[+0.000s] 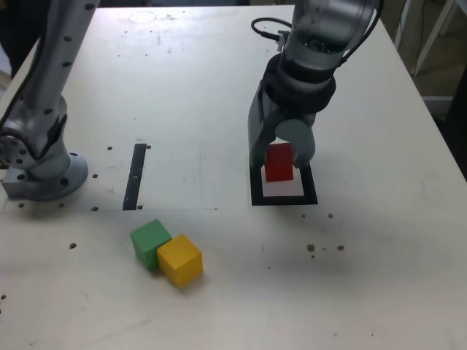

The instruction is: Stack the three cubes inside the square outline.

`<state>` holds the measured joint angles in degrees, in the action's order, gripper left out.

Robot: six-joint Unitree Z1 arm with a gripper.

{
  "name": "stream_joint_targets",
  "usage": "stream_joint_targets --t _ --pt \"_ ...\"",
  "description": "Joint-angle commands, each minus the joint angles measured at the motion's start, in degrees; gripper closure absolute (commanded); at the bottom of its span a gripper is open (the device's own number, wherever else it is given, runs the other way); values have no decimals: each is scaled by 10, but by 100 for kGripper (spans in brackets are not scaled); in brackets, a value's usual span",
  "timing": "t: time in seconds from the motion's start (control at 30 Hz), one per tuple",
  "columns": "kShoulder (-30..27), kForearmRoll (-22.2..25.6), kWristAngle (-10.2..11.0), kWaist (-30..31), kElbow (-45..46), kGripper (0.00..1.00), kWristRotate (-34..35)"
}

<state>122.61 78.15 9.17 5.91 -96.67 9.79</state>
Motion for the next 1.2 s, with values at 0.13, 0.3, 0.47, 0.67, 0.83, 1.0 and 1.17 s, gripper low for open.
stream_joint_targets --t 0.13,0.3,0.47,0.67,0.83,1.0,1.17 --pt "7 3 3 -13 0 76 -3" --pt "14 4 0 -13 -4 76 -3" --pt "22 3 -2 -13 -15 76 -6" --pt "23 4 -12 -13 -21 75 -8" --pt "23 9 -16 -11 -21 67 -9" --pt "30 9 -17 -10 -20 48 -11" --pt "36 7 -17 -9 -19 35 -12"
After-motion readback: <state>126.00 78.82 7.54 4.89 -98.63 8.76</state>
